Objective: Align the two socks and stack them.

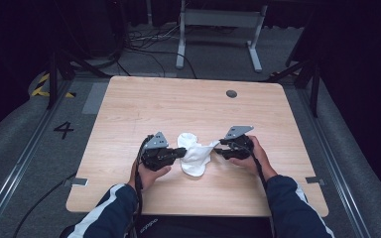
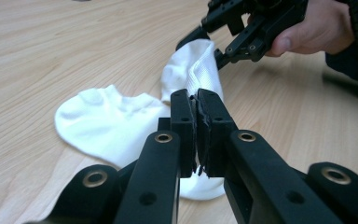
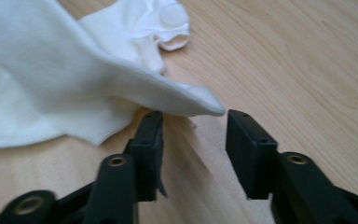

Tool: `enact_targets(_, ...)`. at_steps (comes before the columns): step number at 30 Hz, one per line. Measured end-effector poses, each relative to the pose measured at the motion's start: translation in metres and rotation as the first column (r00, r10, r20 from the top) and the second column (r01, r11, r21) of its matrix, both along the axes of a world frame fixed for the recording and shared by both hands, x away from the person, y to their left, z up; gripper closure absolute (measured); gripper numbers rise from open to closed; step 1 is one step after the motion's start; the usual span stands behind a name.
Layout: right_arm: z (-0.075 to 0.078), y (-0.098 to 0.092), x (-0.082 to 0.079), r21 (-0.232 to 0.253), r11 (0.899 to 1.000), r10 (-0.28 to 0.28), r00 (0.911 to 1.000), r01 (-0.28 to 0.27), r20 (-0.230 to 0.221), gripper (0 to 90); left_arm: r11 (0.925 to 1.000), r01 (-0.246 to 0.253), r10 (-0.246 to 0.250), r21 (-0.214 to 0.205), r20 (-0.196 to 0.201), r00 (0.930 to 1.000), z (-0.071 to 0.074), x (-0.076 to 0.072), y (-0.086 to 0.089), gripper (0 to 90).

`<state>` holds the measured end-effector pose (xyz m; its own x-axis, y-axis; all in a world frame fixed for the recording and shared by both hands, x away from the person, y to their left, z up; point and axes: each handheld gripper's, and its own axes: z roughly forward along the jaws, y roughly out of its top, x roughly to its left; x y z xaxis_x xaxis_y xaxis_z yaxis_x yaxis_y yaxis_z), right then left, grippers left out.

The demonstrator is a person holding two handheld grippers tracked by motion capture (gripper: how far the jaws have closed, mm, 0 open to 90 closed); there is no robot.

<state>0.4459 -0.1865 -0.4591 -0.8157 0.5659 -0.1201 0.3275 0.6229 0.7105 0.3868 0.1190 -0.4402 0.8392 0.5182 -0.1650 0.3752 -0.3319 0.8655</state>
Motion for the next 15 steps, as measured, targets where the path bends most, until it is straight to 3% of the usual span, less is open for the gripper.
enact_targets(4, -0.002, 0.002, 0.001, -0.011, 0.999, -0.049, 0.9988, 0.049, 0.002, 46.6, 0.9987, 0.007, -0.007, 0.05, 0.0, 1.0, -0.003, 0.0, 0.001, 84.5)
enact_targets(6, -0.004, 0.002, -0.001, 0.006, 0.999, -0.031, 0.9991, 0.031, -0.03, 48.3, 0.9978, -0.007, 0.007, 0.066, -0.009, 0.9999, -0.005, 0.0, 0.0, 84.6)
enact_targets(9, -0.005, 0.003, -0.003, 0.006, 1.0, -0.026, 0.9991, 0.027, -0.034, 48.7, 0.9962, -0.022, 0.024, 0.085, -0.014, 0.9996, -0.008, 0.002, 0.0, 85.0)
enact_targets(12, -0.004, 0.004, -0.003, 0.041, 0.999, -0.022, 0.9996, 0.023, -0.017, 46.9, 0.992, -0.024, 0.027, 0.124, -0.022, 0.9994, -0.013, 0.004, 0.0, 85.0)
enact_targets(13, -0.003, 0.005, -0.003, 0.048, 0.998, -0.029, 0.9995, 0.029, -0.009, 46.6, 0.9917, -0.032, 0.038, 0.124, -0.041, 0.9984, -0.015, 0.004, -0.001, 84.9)
enact_targets(15, -0.002, 0.006, -0.002, 0.053, 0.998, -0.036, 0.9994, 0.035, 0.005, 48.0, 0.9886, -0.03, 0.035, 0.148, -0.03, 0.9989, -0.016, 0.005, -0.001, 84.9)
